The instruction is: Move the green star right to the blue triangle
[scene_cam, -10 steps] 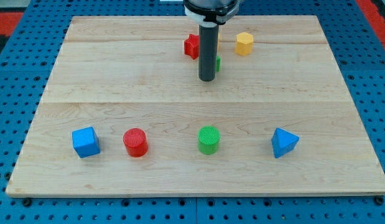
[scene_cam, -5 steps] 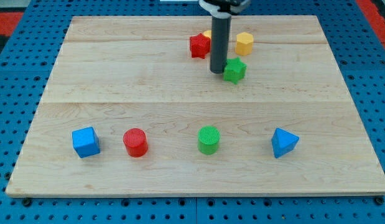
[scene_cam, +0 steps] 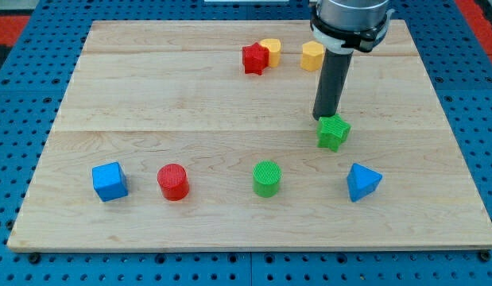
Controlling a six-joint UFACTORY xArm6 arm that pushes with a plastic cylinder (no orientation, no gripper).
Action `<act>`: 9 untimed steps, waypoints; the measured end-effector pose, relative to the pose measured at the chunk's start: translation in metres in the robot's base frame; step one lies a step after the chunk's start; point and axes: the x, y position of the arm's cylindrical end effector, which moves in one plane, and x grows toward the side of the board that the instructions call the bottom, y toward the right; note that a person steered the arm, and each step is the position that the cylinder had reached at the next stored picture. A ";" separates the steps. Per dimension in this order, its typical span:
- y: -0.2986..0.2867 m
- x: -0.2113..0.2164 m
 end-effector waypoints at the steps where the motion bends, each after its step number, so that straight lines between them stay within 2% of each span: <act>1: -0.030 0.000; 2: -0.021 0.026; 3: 0.003 0.036; 4: 0.025 0.009; 5: 0.057 0.030; 6: 0.066 0.054; 7: 0.067 0.058; 9: 0.070 0.092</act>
